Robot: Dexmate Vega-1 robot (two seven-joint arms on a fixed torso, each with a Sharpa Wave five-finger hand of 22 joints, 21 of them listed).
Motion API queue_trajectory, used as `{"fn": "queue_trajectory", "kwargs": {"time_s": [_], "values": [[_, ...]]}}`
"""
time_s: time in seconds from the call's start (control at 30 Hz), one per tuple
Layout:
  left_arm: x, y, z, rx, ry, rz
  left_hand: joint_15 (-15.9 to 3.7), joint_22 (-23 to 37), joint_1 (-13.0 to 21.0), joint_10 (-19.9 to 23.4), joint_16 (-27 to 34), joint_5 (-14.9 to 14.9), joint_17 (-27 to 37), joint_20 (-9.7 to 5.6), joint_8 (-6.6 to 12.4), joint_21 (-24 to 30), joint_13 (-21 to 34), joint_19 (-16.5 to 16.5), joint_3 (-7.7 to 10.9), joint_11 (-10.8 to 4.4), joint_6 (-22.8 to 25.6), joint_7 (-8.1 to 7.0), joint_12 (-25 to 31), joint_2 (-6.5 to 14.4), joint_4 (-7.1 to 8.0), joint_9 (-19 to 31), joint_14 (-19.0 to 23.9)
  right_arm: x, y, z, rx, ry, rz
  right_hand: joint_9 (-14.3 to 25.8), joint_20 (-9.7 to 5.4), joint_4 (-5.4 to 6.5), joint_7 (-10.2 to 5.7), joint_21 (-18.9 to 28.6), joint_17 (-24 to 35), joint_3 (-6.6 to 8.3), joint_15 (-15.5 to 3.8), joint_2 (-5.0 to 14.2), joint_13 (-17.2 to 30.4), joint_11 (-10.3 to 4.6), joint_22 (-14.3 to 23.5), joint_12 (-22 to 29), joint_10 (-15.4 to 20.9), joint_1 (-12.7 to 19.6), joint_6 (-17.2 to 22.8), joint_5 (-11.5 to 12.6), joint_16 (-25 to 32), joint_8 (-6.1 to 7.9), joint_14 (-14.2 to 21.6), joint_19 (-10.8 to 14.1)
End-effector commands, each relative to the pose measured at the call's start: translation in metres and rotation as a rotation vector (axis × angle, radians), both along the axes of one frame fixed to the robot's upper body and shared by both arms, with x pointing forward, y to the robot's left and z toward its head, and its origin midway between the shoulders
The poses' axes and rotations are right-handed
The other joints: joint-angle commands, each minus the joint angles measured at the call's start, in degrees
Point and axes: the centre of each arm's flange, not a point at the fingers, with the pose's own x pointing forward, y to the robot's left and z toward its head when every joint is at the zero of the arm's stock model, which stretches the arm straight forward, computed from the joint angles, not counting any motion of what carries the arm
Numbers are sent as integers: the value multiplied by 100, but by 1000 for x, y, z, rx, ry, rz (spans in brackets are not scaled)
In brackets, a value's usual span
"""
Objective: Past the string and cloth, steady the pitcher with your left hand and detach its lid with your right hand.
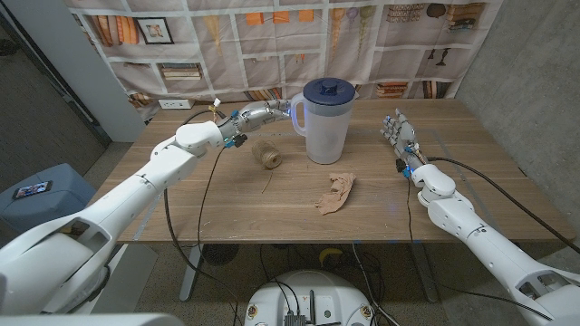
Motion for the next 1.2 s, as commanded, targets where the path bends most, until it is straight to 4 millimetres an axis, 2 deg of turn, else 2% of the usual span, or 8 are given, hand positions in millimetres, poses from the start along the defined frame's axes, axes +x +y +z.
{"fn": "queue_trajectory", "kwargs": {"time_s": [0.03,0.33,0.53,0.63,0.7,0.8,0.83,1.2], "values": [[8,-6,0,-26,-1,27,-459,9,273,198,62,45,20,-70,42,60,3,177,-32,-11,208,19,31,-42,37,10,298,2,-1,1,2,-2,1,32,34,19,1,33,19,-22,36,79,15,-14,21,18,14,-42,41,44,64,38,-8,4],[14,-13,-5,-50,11,26,-436,8,694,779,60,19,10,-210,116,78,-12,527,-283,14,822,136,85,-111,73,6,863,1,-3,2,3,-4,-3,32,41,26,-11,33,9,-23,31,79,15,-5,21,21,23,-42,48,49,62,39,-6,10],[16,-16,-9,-79,16,32,-485,7,900,1217,51,8,5,-299,144,81,-25,765,-497,3,1292,136,110,-123,93,1,1240,1,-4,1,7,-5,-3,32,45,30,-7,32,2,-23,31,78,15,-8,21,25,33,-40,55,52,62,40,0,10],[18,-17,-10,-94,14,38,-528,7,957,1313,50,7,5,-298,149,76,-27,811,-553,-22,1419,101,105,-118,95,0,1342,1,-4,0,9,-3,-4,32,43,32,-6,33,-1,-23,30,79,15,-4,21,25,35,-40,62,54,61,42,0,13],[18,-18,-11,-106,10,44,-558,8,1031,1462,48,5,4,-284,153,90,-29,924,-625,-134,1584,64,108,-106,99,1,1467,1,-5,0,11,-3,-5,32,43,33,-11,33,-3,-22,29,79,15,-5,21,26,38,-39,68,55,60,43,0,15],[18,-18,-12,-130,5,63,-682,10,1167,1811,56,3,8,-339,170,100,-29,1101,-765,-176,1918,45,141,-79,105,2,1725,1,-5,-1,11,-2,-6,33,50,34,-14,34,-7,-19,32,83,16,-13,21,26,39,-35,71,57,60,44,1,18],[17,-18,-13,-139,2,71,-695,12,1250,1940,54,4,5,-387,154,105,-28,1199,-841,-265,2040,34,130,-72,102,2,1850,1,-5,-1,10,-2,-6,33,55,35,-14,34,-7,-20,30,82,16,-20,21,25,38,-36,73,57,59,44,1,19],[16,-23,-19,-173,9,93,-822,16,1511,2436,83,5,13,-554,153,103,-30,1463,-1107,-277,2603,-9,120,-16,117,6,2346,2,-6,1,10,-4,-2,33,81,43,-38,33,-18,-23,34,83,16,-27,22,25,43,-36,103,61,60,50,3,24]]}}
